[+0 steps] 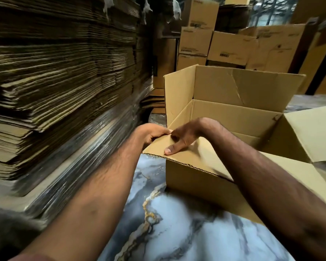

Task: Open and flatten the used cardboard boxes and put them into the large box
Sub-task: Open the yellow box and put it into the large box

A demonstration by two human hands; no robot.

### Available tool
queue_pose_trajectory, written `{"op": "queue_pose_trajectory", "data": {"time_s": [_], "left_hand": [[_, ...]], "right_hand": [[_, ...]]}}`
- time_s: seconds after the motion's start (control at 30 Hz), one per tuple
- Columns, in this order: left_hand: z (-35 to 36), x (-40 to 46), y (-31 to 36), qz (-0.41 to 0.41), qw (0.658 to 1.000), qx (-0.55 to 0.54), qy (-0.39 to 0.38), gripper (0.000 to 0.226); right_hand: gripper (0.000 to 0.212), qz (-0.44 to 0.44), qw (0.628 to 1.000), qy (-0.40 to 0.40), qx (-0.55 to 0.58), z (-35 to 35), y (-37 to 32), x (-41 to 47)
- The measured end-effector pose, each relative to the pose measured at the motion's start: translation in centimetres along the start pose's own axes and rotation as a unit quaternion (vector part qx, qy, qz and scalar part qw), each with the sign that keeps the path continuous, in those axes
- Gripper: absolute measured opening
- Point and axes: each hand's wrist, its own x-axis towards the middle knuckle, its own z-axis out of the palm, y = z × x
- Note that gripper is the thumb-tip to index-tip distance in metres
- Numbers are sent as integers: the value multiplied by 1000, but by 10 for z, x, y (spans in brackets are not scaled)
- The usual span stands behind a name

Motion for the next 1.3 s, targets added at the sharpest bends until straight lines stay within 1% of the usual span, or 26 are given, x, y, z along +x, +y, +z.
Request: {"op": "queue_pose_trajectory", "data": {"time_s": [0.03, 0.13, 0.23, 0.3, 0.33, 0.4, 0.47, 0.5, 0.57, 0.6, 0.63, 0.67, 0.7, 0.73, 0.77, 0.83, 0.87, 0.9, 0.93, 1.0, 1.07, 1.13, 1.2, 1.23, 1.3], "left_hand": [[1, 1, 1, 6, 1000, 9, 16, 34], [-1, 8, 6, 28, 994, 71, 71, 46], [-2, 15, 10, 49, 994, 29, 98, 46], [1, 18, 14, 63, 991, -7, 116, 40], [5, 20, 14, 67, 990, -26, 123, 38], [13, 24, 13, 56, 990, -37, 125, 30], [24, 22, 14, 49, 992, -22, 115, 11], [28, 17, 15, 51, 991, -14, 120, 13], [32, 16, 18, 59, 990, -6, 128, 20], [33, 21, 20, 56, 991, -4, 124, 24], [33, 20, 24, 44, 993, 6, 106, 30], [32, 21, 26, 32, 996, 18, 87, 32], [29, 17, 27, 24, 996, 38, 72, 30], [27, 14, 29, 24, 996, 63, 54, 26], [23, 9, 32, 21, 994, 95, 41, 24], [12, 6, 32, 47, 984, 164, 55, 19], [7, 11, 31, 66, 982, 168, 55, 15], [2, 13, 30, 83, 986, 136, 52, 13], [0, 17, 29, 102, 990, 74, 56, 10], [-1, 24, 34, 143, 987, -21, 68, 12], [2, 27, 44, 188, 980, -38, 57, 17], [7, 33, 46, 180, 981, -39, 63, 16], [13, 35, 43, 154, 982, -95, 62, 21], [16, 35, 42, 144, 979, -126, 69, 24], [23, 35, 43, 122, 970, -192, 85, 28]], "right_hand": [[94, 3, 1000, -4, -4, -1, -1, -4], [115, 21, 1000, -14, 1, 1, -4, -12], [143, 43, 998, -36, -30, 11, -9, -8], [160, 64, 995, -42, -60, 23, -13, -1], [163, 76, 994, -35, -67, 28, -15, 2], [162, 86, 994, -15, -67, 35, -16, 6], [161, 84, 994, -2, -68, 38, -20, 5], [160, 80, 995, -4, -66, 37, -22, 2], [153, 70, 996, -14, -56, 30, -27, -12], [140, 66, 996, -22, -58, 25, -30, -22], [119, 57, 996, -24, -59, 21, -32, -31], [93, 48, 997, -16, -61, 18, -36, -38], [72, 39, 997, 3, -69, 15, -39, -44], [58, 32, 996, 27, -82, 14, -42, -48], [51, 32, 994, 50, -91, 13, -46, -53], [39, 39, 989, 119, -82, 8, -49, -62], [35, 41, 983, 163, -79, 3, -48, -67], [31, 45, 974, 208, -81, -2, -46, -73], [28, 52, 964, 250, -80, -7, -43, -77], [28, 76, 945, 309, -72, -16, -33, -81], [32, 119, 928, 347, -60, -22, -21, -81], [35, 168, 911, 376, -26, -24, -10, -77], [40, 236, 882, 407, -13, -21, 0, -71], [45, 273, 866, 419, -24, -18, 3, -69], [55, 320, 841, 435, -39, -13, 9, -63]]}}
